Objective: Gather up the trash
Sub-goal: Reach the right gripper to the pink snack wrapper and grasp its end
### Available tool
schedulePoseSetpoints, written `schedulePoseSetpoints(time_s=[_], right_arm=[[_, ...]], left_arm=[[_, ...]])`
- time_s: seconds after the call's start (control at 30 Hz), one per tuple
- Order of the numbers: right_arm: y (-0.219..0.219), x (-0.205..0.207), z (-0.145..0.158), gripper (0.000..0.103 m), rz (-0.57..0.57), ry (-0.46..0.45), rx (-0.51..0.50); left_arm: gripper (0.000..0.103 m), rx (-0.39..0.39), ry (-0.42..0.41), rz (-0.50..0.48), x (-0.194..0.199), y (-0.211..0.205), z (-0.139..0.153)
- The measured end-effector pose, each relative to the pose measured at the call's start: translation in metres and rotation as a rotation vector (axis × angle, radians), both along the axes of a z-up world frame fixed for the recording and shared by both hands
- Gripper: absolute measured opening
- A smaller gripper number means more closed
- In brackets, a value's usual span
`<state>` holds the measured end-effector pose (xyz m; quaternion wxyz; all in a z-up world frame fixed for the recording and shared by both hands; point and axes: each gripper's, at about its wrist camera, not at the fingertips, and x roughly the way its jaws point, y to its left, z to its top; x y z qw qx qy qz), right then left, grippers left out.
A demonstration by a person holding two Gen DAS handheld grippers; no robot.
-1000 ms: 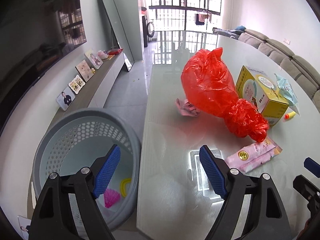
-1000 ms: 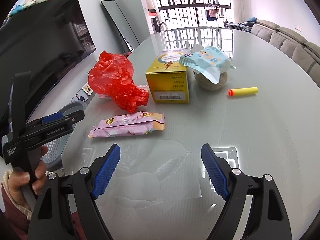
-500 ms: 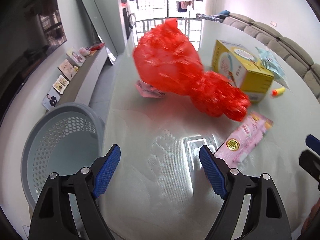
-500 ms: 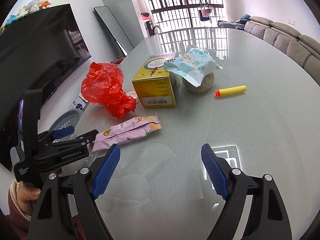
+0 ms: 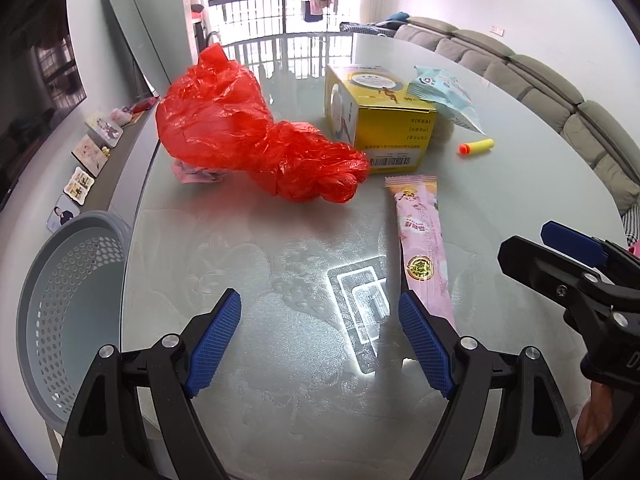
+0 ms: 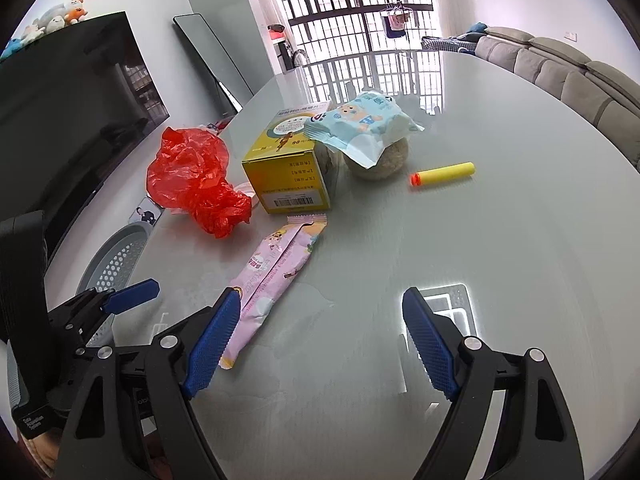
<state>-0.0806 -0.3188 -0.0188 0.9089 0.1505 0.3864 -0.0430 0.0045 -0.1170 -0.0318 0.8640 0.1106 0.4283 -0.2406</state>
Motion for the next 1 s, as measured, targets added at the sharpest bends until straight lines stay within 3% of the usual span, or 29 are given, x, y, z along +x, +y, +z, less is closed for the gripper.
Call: schedulePoseSetpoints(time_s=[0.5, 0.87, 0.9, 1.0], right_arm=[[0.034, 0.044, -0.015, 0.079, 0.011, 0.084, -0.028], [0.057, 0.073, -0.028, 0.079, -0.042, 0.173, -0.162], [0.058, 0.074, -0.028, 0.078, -0.041, 0.173, -0.166], [0.062, 0.073, -0.028, 0.057, -0.045, 0.170, -0.198]], left_arm=[[0.079, 0.023, -0.040, 0.159, 0.027, 0.059, 0.002], [0.079, -0.008, -0.041, 0.221, 0.045, 0.091, 0.000], [0.079, -0.011, -0.041, 0.220, 0.046, 0.091, 0.000], [0.079, -0.022, -0.041, 0.216, 0.046, 0.089, 0.000]])
